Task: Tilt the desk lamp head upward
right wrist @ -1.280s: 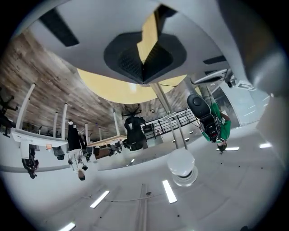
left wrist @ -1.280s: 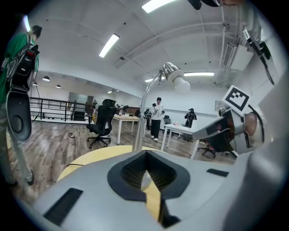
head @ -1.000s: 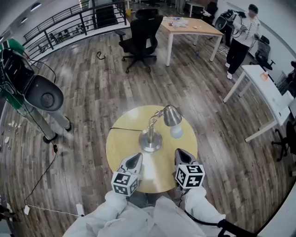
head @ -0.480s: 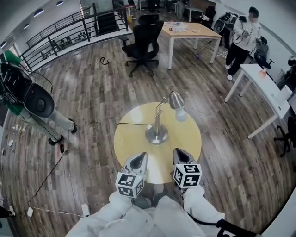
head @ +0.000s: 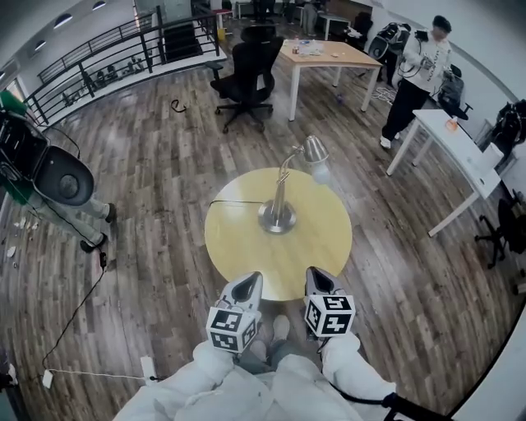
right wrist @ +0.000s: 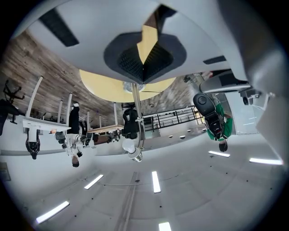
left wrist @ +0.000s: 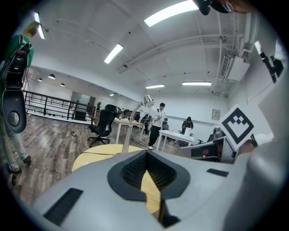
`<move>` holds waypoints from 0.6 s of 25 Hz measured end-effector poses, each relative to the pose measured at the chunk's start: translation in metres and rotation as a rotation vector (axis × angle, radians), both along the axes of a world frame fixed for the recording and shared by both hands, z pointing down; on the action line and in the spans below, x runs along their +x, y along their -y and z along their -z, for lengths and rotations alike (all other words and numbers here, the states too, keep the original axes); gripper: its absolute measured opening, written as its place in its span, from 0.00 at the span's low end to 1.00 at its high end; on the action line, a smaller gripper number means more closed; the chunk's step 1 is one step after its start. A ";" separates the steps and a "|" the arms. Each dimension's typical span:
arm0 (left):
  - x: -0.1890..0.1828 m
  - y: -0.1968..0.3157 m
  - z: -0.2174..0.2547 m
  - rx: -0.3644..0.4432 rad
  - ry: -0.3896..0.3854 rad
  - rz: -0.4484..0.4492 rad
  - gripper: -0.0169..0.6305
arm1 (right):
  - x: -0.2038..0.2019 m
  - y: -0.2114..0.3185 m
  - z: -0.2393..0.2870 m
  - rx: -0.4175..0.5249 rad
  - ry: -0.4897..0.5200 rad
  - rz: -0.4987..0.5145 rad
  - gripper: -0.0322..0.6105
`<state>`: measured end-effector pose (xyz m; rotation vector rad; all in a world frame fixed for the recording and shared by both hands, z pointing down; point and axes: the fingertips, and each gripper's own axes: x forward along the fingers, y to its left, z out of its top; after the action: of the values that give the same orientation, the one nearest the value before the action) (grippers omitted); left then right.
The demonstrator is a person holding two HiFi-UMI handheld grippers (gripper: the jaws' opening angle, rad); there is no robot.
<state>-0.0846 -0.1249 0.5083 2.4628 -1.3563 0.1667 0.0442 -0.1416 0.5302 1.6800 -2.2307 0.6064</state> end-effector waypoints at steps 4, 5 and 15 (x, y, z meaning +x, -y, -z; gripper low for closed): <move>0.005 -0.010 -0.002 -0.045 0.032 -0.012 0.03 | 0.000 -0.009 0.016 0.044 0.008 -0.006 0.07; 0.006 -0.011 -0.003 -0.055 0.029 -0.005 0.03 | 0.000 -0.011 0.018 0.049 0.009 -0.003 0.07; 0.017 -0.015 0.007 -0.027 0.009 0.043 0.03 | 0.013 -0.018 0.023 0.058 -0.004 0.017 0.07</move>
<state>-0.0678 -0.1095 0.5014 2.4110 -1.4005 0.1852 0.0575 -0.1236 0.5074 1.6867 -2.2780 0.5387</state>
